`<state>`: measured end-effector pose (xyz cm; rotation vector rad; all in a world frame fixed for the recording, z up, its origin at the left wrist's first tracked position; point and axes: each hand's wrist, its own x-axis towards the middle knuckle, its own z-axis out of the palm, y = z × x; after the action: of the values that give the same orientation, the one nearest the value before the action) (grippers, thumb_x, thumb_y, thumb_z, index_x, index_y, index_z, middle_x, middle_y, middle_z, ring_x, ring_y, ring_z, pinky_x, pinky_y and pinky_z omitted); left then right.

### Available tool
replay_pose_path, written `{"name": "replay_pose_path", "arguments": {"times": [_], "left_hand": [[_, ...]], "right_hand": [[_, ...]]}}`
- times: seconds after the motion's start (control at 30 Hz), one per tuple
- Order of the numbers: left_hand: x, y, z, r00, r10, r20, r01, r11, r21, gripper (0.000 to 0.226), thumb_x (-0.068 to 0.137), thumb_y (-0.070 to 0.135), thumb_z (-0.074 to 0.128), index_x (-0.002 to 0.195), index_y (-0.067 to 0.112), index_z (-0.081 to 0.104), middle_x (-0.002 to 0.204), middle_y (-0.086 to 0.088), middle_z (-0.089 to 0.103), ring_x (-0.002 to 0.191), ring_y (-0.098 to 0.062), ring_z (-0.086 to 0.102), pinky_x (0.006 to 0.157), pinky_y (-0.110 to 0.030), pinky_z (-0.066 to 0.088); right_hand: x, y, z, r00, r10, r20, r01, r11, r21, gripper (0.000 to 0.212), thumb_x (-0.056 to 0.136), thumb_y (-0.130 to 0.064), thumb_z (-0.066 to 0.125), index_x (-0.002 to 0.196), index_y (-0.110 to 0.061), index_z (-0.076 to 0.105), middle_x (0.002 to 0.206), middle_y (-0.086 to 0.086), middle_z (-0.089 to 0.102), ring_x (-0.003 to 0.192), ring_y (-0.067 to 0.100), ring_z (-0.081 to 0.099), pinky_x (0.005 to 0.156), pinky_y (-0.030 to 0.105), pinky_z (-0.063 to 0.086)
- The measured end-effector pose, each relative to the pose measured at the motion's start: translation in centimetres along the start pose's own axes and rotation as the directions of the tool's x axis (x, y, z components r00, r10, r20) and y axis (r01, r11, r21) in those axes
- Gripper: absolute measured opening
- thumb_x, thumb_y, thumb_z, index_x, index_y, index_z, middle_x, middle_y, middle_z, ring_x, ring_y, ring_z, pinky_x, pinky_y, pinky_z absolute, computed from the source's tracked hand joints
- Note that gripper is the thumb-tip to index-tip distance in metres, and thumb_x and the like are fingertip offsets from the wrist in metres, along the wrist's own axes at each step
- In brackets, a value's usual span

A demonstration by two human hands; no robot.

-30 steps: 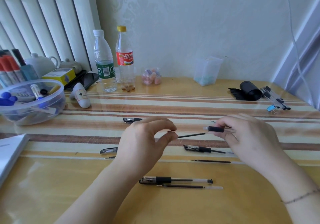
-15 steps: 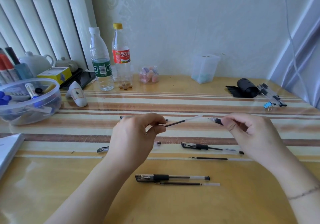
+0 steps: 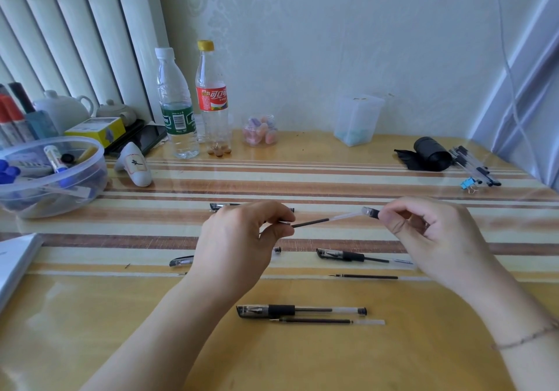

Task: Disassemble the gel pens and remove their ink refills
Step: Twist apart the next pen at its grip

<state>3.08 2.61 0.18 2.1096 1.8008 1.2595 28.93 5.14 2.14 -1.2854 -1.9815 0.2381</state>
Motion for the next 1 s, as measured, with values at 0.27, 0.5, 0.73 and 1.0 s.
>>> {"name": "replay_pose_path", "arguments": {"times": [0.27,0.5,0.73,1.0], "left_hand": [[0.0,-0.1,0.0,1.0,0.023,0.0,-0.023,1.0,0.007,0.01,0.08,0.026,0.076,0.085,0.034,0.072,0.066,0.026,0.062,0.061,0.008,0.051,0.052,-0.014,0.033],[0.0,0.1,-0.1,0.998,0.063,0.015,-0.064,0.998,0.031,0.01,0.079,0.026,0.077,0.086,0.033,0.073,0.075,0.021,0.07,0.052,0.003,0.052,0.054,-0.015,0.042],[-0.1,0.0,0.2,0.967,0.253,0.018,-0.253,0.956,0.146,0.005,0.074,0.03,0.071,0.078,0.031,0.072,0.065,0.017,0.07,0.049,0.001,0.039,0.042,-0.018,0.042],[0.1,0.7,-0.7,0.917,0.214,-0.335,-0.271,0.954,-0.131,0.007,0.083,0.022,0.073,0.085,0.018,0.077,0.114,0.004,0.069,0.069,0.005,0.062,0.059,-0.011,0.043]], "right_hand": [[0.0,0.2,0.1,0.998,-0.057,-0.007,0.057,0.998,0.002,0.025,0.082,-0.054,0.056,0.076,-0.033,0.069,0.068,-0.033,0.059,0.06,0.005,0.054,0.048,0.014,0.034],[0.0,0.5,0.3,0.996,-0.088,-0.002,0.088,0.996,-0.016,0.018,0.084,-0.051,0.063,0.075,-0.036,0.067,0.076,-0.024,0.062,0.062,0.009,0.053,0.049,0.019,0.037],[0.0,-0.1,0.1,0.983,-0.16,0.088,0.173,0.968,-0.184,0.032,0.078,-0.067,0.056,0.079,-0.037,0.068,0.069,-0.022,0.06,0.056,0.004,0.053,0.046,0.023,0.04],[-0.2,-0.4,2.1,0.987,0.021,0.157,-0.024,0.999,0.022,0.012,0.083,-0.052,0.056,0.08,-0.043,0.064,0.07,-0.028,0.063,0.059,0.004,0.055,0.048,0.017,0.038]]}}
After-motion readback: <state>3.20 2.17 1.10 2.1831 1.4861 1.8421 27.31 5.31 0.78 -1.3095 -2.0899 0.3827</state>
